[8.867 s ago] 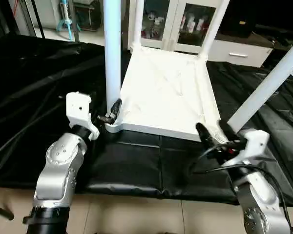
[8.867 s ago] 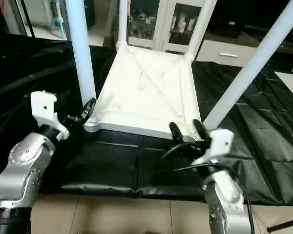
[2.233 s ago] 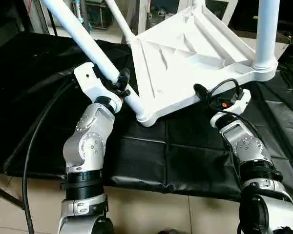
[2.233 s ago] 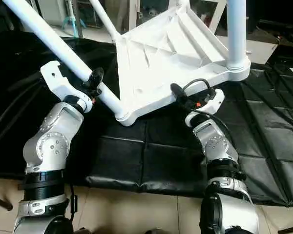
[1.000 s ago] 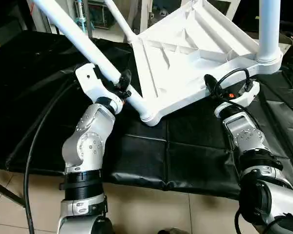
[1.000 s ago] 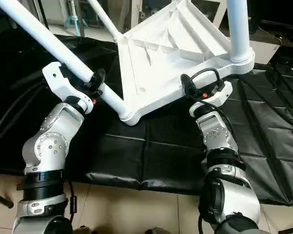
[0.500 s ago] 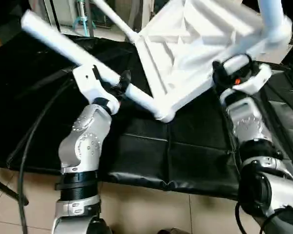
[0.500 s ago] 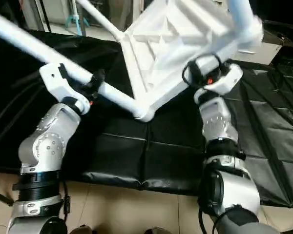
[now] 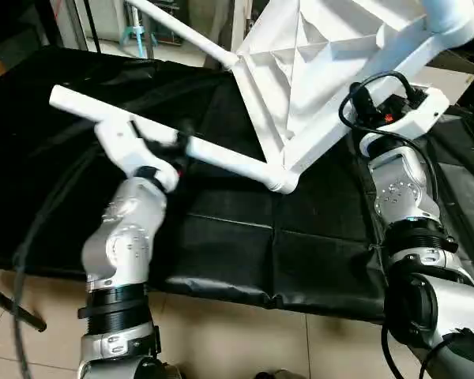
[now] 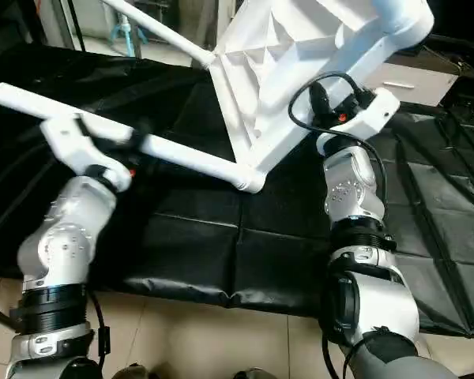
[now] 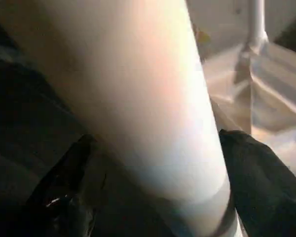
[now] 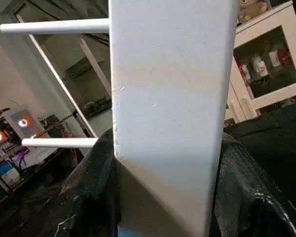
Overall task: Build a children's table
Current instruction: Flip table
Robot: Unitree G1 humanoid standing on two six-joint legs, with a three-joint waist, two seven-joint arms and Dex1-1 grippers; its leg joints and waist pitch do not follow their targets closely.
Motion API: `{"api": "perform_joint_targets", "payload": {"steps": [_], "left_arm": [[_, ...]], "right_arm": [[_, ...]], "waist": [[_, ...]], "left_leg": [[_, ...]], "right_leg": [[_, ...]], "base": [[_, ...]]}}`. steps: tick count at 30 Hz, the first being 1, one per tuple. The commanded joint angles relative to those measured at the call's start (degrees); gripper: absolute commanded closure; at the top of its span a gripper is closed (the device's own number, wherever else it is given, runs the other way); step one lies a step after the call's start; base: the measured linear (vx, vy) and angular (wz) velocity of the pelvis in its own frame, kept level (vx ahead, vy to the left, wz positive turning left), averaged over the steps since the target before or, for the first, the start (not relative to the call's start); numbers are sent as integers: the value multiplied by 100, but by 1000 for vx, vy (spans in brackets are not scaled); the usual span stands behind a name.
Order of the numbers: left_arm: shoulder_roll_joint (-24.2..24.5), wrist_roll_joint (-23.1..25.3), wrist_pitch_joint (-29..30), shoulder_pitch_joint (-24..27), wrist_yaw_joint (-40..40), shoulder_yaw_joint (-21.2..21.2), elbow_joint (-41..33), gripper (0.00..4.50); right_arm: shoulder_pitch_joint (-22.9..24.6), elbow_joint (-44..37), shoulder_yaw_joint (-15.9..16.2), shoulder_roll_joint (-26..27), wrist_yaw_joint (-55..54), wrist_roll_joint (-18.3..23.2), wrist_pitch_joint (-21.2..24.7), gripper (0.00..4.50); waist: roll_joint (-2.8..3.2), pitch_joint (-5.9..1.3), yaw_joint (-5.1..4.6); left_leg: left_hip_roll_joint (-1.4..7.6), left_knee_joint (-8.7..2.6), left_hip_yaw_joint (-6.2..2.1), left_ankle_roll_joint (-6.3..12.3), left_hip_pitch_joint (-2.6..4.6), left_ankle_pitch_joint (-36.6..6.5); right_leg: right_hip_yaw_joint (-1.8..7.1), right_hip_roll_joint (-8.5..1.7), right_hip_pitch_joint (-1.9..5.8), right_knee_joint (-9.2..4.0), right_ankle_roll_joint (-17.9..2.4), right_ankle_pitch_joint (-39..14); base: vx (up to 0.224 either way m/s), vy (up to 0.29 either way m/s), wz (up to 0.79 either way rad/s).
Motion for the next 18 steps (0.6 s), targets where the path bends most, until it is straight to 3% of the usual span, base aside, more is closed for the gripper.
{"api": "perform_joint_targets", "payload": {"steps": [1,9,14,18], "left_arm": [[317,114,-272,185,546,876,177,80],[969,287,-443,340,331,1012,335,80],[1267,282,-557,344,350,1152,524,80],[1370,271,-613,375,307,1111,558,80]], "right_arm": [[-250,-580,-462,-456,-113,180,-603,253],[-289,-576,-340,-807,-231,-124,-664,253],[-375,-576,-326,-1020,-255,-301,-753,255],[-398,-662,-289,-1083,-334,-450,-841,259]], "waist": [[-53,-530,-10],[-23,-535,6],[-20,-563,69],[-37,-522,62]], "left_leg": [[157,-334,30,1144,53,1022],[156,-328,37,1060,101,1117],[135,-294,43,1091,115,1437],[154,-319,52,1005,61,1045]], "right_leg": [[194,-341,442,-232,-1465,173],[187,-307,416,-217,-1434,264],[181,-288,408,-163,-1435,696],[180,-324,421,-204,-1442,240]], "base": [[0,0,0],[0,0,0],[0,0,0],[0,0,0]]}}
